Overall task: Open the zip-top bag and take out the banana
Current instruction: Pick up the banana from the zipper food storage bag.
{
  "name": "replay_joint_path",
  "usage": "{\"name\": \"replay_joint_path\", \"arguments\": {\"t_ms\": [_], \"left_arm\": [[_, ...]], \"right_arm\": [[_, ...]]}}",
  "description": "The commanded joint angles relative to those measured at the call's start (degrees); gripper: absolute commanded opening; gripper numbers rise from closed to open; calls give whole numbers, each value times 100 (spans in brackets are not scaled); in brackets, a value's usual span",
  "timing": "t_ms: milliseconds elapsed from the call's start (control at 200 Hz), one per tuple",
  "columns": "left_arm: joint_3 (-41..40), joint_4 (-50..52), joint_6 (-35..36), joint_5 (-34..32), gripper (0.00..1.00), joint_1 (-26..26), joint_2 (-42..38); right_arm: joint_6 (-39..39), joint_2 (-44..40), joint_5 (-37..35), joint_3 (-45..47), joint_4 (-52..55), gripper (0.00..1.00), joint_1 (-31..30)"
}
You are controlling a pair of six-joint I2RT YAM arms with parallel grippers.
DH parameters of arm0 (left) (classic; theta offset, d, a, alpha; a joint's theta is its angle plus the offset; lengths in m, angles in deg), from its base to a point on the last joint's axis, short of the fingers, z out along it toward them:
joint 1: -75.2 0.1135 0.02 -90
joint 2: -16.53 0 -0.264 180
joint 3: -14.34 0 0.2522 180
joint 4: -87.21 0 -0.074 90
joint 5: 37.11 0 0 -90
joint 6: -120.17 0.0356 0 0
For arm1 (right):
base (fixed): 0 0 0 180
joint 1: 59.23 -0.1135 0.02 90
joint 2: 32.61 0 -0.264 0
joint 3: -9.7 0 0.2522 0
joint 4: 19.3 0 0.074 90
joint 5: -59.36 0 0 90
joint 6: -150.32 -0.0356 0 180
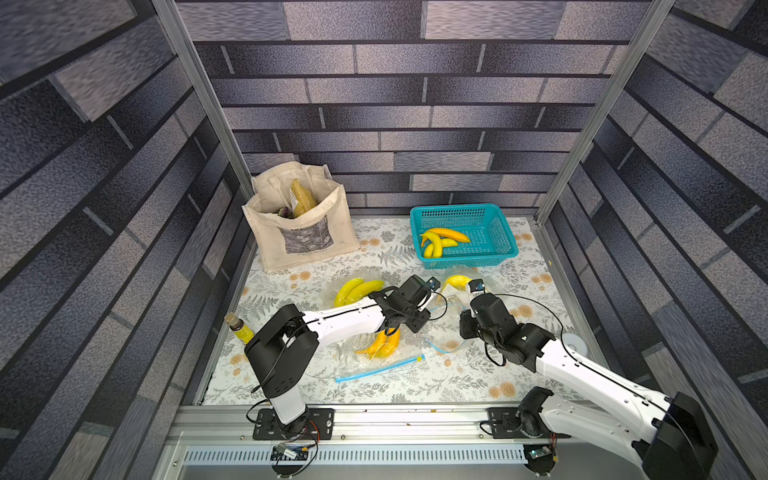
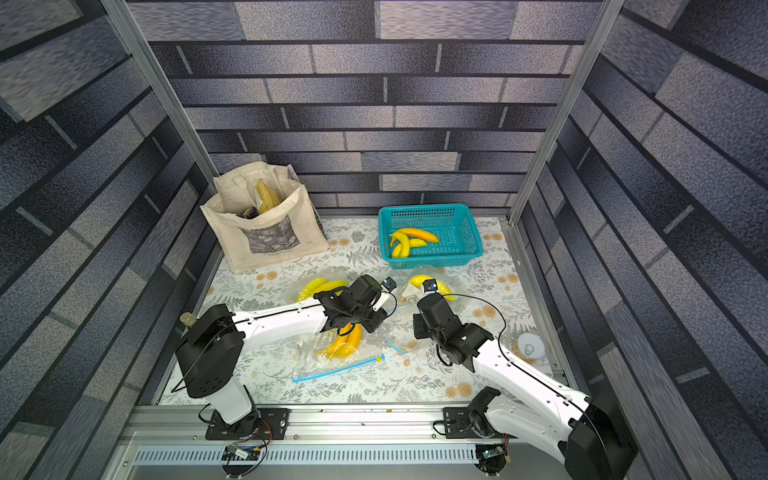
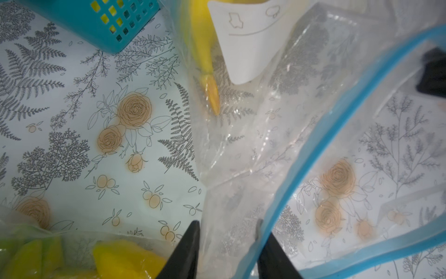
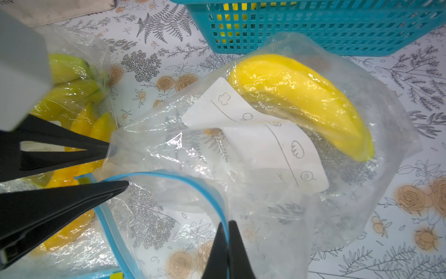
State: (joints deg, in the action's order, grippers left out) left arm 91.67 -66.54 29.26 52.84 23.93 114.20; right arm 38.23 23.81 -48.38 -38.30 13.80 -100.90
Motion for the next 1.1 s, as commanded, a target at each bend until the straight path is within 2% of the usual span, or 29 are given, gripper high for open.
{"name": "replay_joint_path", "arguments": {"t_ms": [0, 105, 160, 205, 225, 321, 416, 616, 721, 856, 987, 1097], "left_arm": [[78, -44, -129, 76, 26, 39, -14], [88, -85, -158, 94, 17, 38, -11], [82, -135, -226, 117, 12, 71, -15], [68, -167, -307, 198, 10, 112, -11], [63, -187, -353, 242, 8, 129, -15], [72, -255, -479, 320, 4, 187, -7], [149, -269, -604, 307, 2, 195, 56], [490, -127, -871, 469, 1, 252, 319], [616, -51, -961, 584, 2, 246, 393], [655, -49, -1054, 513, 2, 240, 413], [637, -34, -1113, 498, 3, 192, 361], [553, -79, -1144, 463, 3, 132, 262]], "right_arm": [[-93, 8, -70, -141, 240, 0, -28], [-109, 11, -65, -144, 286, 0, -28], [-113, -20, -60, -170, 339, 10, -31], [-107, -78, -53, -214, 414, 28, -32], [-111, -122, -51, -230, 444, 33, -34], [-109, -481, -95, -232, 563, 37, -32], [-118, -874, -252, -276, 829, 48, -33], [-350, -1300, 240, -268, 968, 44, -111], [-382, -1260, 262, -230, 706, 44, -555], [-462, -699, 283, -136, 284, 46, -966], [-507, -187, 223, -87, -85, 48, -993], [-503, 276, -127, -277, -36, 50, -1001]]}}
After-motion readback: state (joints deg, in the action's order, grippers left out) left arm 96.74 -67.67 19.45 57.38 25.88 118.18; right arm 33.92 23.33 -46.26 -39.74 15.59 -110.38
